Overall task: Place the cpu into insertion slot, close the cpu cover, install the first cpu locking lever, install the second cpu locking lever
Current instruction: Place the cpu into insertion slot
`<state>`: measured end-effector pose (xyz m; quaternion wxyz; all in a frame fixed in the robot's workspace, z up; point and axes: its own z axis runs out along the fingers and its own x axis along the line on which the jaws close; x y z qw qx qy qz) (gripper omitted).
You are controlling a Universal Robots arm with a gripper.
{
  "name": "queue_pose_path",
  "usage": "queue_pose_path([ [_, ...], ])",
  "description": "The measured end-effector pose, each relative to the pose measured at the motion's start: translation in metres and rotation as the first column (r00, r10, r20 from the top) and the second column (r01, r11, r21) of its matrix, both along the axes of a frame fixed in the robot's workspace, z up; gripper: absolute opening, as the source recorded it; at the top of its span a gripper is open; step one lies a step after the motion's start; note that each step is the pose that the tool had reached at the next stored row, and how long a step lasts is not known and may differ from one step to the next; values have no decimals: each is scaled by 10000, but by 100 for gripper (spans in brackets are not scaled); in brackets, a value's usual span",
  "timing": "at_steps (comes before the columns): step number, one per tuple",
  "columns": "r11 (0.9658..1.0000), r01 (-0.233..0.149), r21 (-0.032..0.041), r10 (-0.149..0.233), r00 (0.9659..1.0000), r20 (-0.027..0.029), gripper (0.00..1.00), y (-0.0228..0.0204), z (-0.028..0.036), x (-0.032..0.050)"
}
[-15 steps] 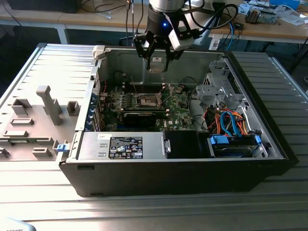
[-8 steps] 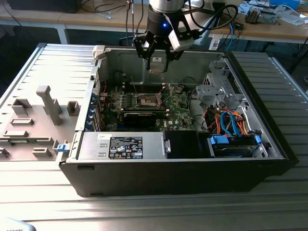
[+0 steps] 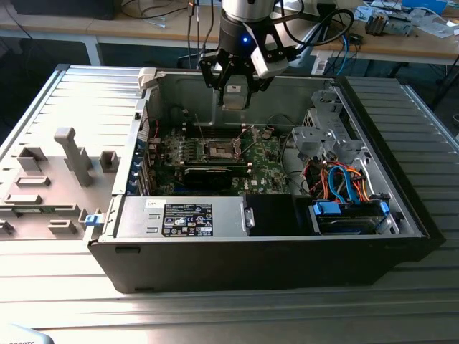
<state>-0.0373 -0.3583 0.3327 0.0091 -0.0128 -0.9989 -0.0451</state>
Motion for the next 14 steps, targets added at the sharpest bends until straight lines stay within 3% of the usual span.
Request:
queue_pose_path([
  [14,10000,0,0,0,10000,0,55,0,-23,0],
])
